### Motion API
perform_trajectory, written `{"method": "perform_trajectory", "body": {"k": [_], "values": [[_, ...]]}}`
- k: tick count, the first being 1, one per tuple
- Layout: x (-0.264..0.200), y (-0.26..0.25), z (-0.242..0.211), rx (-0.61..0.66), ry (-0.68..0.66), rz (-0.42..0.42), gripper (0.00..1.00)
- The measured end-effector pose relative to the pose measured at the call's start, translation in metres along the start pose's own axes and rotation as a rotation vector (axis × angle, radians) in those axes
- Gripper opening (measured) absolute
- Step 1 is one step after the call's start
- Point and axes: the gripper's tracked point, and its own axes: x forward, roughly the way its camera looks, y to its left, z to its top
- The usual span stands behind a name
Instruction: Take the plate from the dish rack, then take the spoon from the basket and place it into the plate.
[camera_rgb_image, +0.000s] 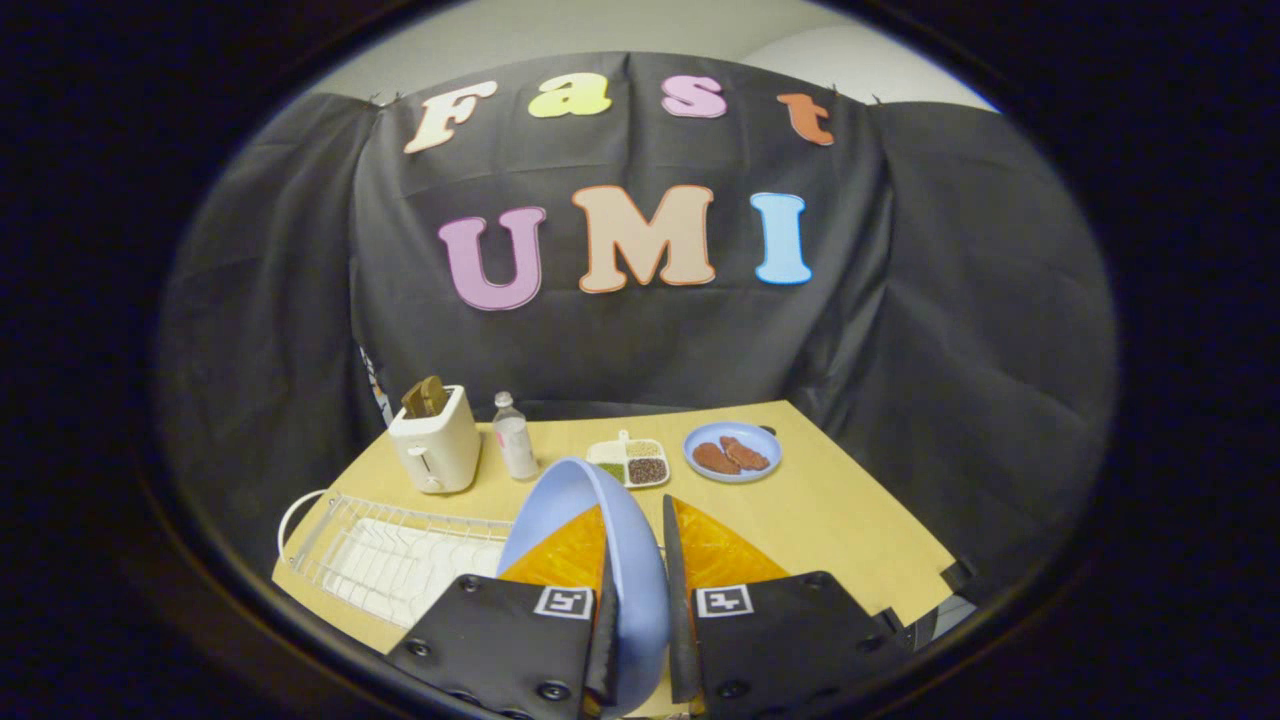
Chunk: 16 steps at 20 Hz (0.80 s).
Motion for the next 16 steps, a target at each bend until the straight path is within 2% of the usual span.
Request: {"method": "perform_trajectory", "body": {"k": [8,16], "values": [[-0.017,-0.087,-0.034,0.136,0.074,0.030,0.23],[-0.017,-0.107,-0.099,0.236,0.182,0.131,0.23]]}}
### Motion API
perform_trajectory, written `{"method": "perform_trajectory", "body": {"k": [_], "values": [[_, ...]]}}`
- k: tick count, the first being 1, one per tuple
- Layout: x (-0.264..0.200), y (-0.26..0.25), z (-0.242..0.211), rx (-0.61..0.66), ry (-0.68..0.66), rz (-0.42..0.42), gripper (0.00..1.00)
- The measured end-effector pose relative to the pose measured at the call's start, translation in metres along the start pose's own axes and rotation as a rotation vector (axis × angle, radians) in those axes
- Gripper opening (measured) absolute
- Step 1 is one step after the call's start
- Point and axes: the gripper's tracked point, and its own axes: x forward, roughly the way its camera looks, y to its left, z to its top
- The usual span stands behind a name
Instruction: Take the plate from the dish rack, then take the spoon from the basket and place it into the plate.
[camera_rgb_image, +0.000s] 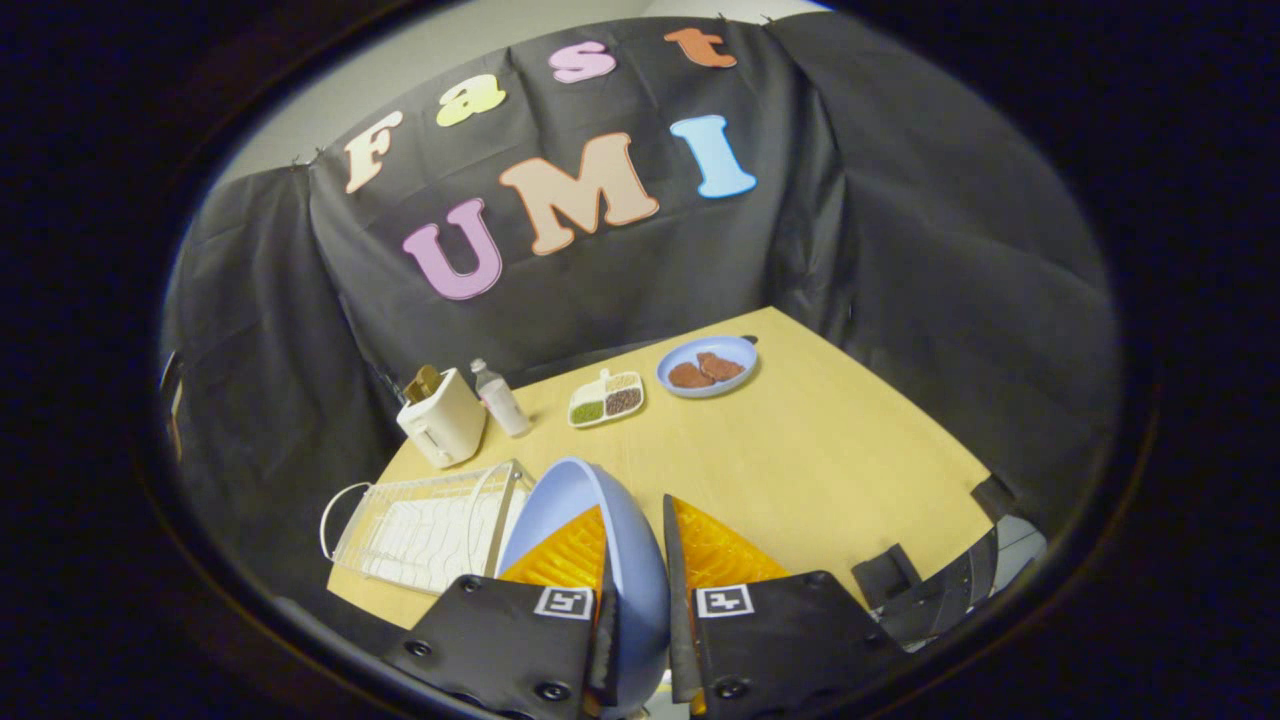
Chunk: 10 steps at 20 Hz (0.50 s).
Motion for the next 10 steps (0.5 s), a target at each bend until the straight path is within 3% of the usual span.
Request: {"method": "perform_trajectory", "body": {"k": [10], "values": [[0.040,-0.039,-0.084,0.114,0.149,0.038,0.23]]}}
